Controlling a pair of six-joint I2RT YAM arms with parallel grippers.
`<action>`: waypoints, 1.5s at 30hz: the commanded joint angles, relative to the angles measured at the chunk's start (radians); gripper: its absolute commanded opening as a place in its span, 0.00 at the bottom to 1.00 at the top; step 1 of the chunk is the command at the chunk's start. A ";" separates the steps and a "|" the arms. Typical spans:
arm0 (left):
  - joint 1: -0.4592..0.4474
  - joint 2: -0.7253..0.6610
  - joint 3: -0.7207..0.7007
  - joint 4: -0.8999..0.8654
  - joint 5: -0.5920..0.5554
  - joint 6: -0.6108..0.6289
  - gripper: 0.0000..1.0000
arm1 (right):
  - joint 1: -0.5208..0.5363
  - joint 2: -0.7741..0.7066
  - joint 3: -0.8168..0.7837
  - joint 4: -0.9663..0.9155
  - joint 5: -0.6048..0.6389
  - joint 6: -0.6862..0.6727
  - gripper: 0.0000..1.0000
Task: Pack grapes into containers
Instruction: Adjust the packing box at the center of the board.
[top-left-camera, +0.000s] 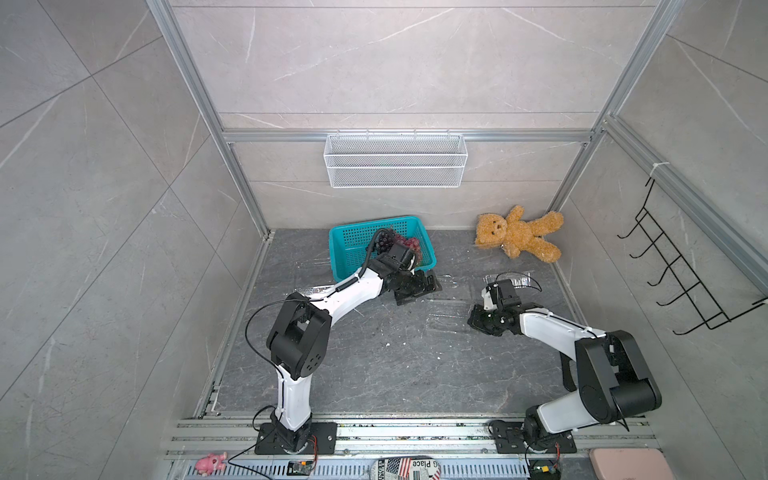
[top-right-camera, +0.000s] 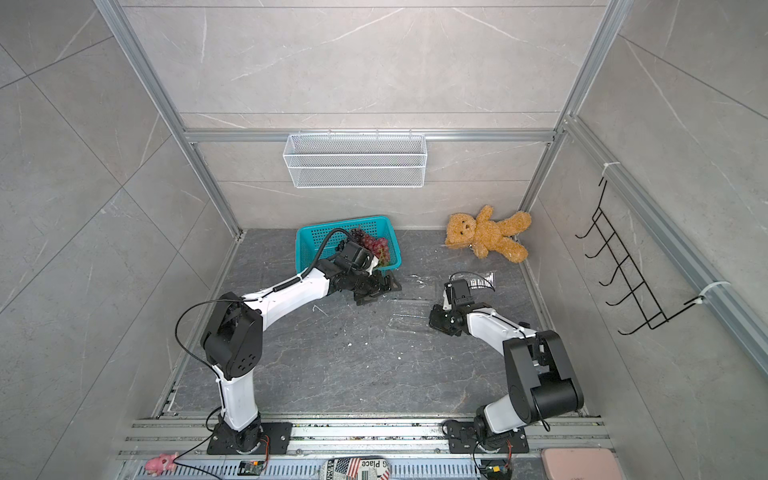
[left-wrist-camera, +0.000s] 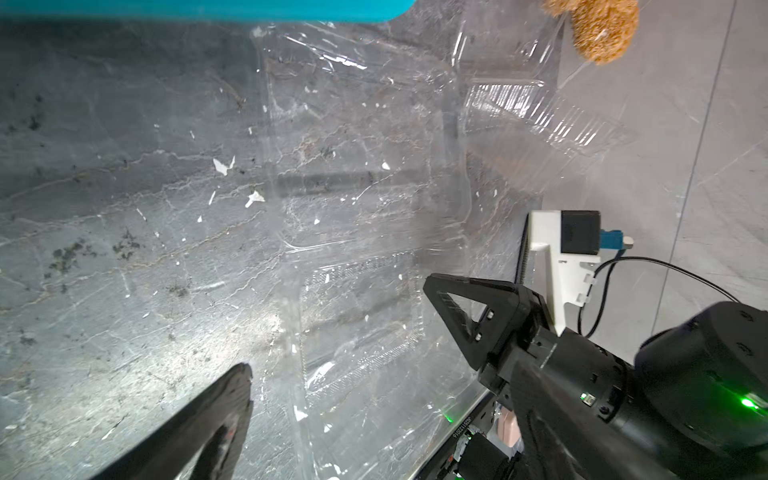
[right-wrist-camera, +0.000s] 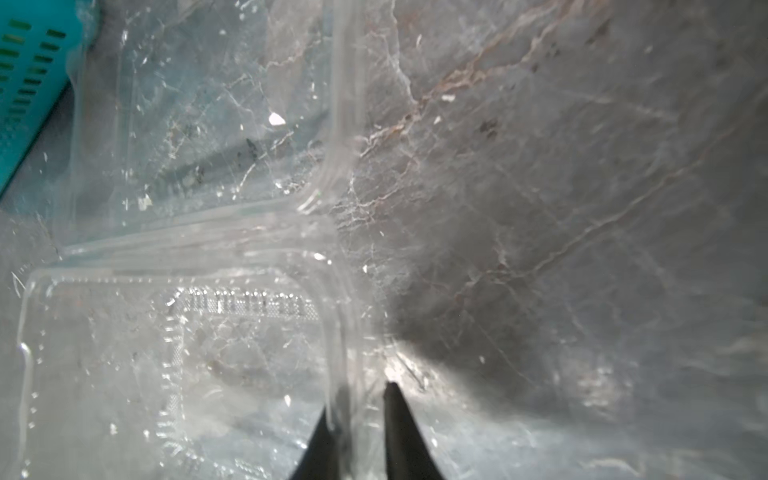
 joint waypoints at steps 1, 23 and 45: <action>-0.001 0.018 -0.003 0.049 0.037 -0.028 0.99 | 0.005 -0.037 -0.020 0.017 0.049 0.006 0.12; 0.015 -0.008 0.190 -0.014 0.088 -0.022 0.99 | 0.125 -0.345 0.049 -0.123 0.274 -0.091 0.03; 0.097 0.047 0.308 -0.097 0.103 0.033 0.99 | 0.187 -0.081 0.102 -0.038 0.413 -0.090 0.05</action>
